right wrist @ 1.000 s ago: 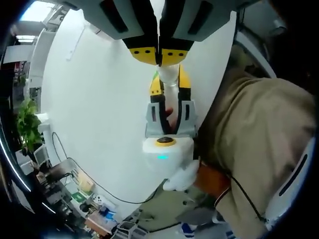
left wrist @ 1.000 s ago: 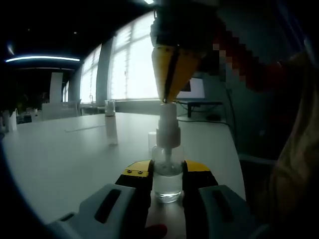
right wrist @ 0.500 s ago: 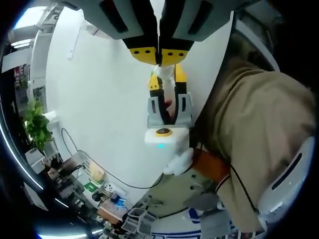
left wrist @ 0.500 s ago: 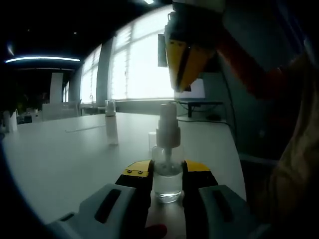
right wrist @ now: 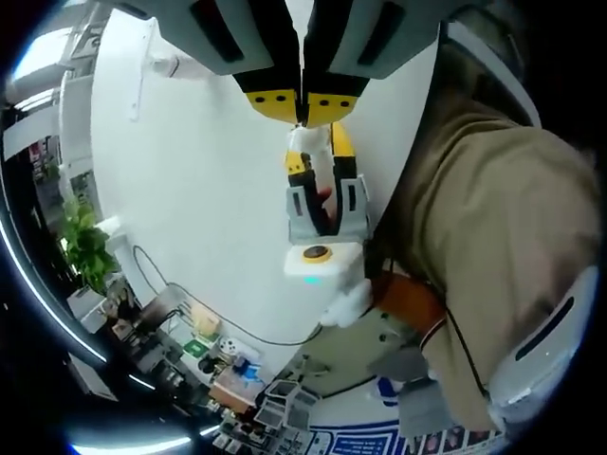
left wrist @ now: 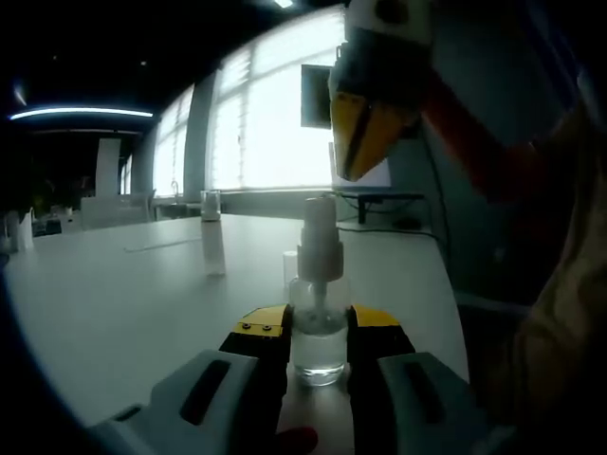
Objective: Clamp pump bottle remove cover press pump head put on cover
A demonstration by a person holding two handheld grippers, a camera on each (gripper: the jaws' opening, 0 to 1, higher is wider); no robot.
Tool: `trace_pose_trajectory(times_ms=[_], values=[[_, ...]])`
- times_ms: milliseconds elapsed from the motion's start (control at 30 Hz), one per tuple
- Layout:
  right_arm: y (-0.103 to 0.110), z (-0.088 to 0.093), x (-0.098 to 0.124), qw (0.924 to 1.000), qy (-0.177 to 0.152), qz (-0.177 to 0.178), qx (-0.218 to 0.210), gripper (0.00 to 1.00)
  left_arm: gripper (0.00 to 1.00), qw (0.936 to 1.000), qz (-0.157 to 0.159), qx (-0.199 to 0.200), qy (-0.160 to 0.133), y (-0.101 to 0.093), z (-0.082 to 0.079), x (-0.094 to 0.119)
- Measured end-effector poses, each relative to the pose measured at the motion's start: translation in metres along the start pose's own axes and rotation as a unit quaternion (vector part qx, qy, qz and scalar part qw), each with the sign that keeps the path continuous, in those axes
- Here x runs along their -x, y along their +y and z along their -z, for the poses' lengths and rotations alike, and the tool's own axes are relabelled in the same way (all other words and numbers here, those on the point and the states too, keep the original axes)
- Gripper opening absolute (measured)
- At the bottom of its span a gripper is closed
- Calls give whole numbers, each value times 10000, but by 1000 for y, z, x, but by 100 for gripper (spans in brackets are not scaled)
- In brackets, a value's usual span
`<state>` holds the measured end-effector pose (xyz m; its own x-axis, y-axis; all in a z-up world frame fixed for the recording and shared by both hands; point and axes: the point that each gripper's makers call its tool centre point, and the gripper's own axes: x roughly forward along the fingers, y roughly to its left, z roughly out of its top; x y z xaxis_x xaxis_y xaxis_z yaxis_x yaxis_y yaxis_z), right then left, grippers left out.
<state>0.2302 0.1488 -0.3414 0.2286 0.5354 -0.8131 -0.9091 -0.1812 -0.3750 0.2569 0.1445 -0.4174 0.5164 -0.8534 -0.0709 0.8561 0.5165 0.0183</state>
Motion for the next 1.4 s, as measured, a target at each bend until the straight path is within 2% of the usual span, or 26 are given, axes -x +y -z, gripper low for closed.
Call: trace_pose_trajectory(times_ms=[400, 533, 667, 900, 1000, 1167, 1267, 1400], values=[[4, 14, -3, 9984, -178, 303, -434, 0, 14, 10000, -8, -8, 1, 0, 0, 0], [11, 19, -6, 9971, -225, 401, -613, 0, 14, 10000, -10, -15, 1, 0, 0, 0], [8, 25, -7, 9946, -332, 553, -810, 0, 14, 10000, -10, -13, 1, -1, 0, 0], [4, 37, -5, 9862, -565, 943, -1240, 0, 14, 10000, -16, -20, 1, -1, 0, 0], [7, 43, -5, 9845, -565, 983, -1336, 0, 14, 10000, -21, -25, 1, 0, 0, 0], [7, 49, -2, 9756, -847, 1240, -1604, 0, 14, 10000, -22, -29, 2, 0, 0, 0], [9, 53, -4, 9726, -921, 1314, -1679, 0, 14, 10000, -21, -33, 1, 0, 0, 0], [8, 58, -8, 9626, -1126, 1540, -1923, 0, 14, 10000, -20, -37, 1, -1, 0, 0]])
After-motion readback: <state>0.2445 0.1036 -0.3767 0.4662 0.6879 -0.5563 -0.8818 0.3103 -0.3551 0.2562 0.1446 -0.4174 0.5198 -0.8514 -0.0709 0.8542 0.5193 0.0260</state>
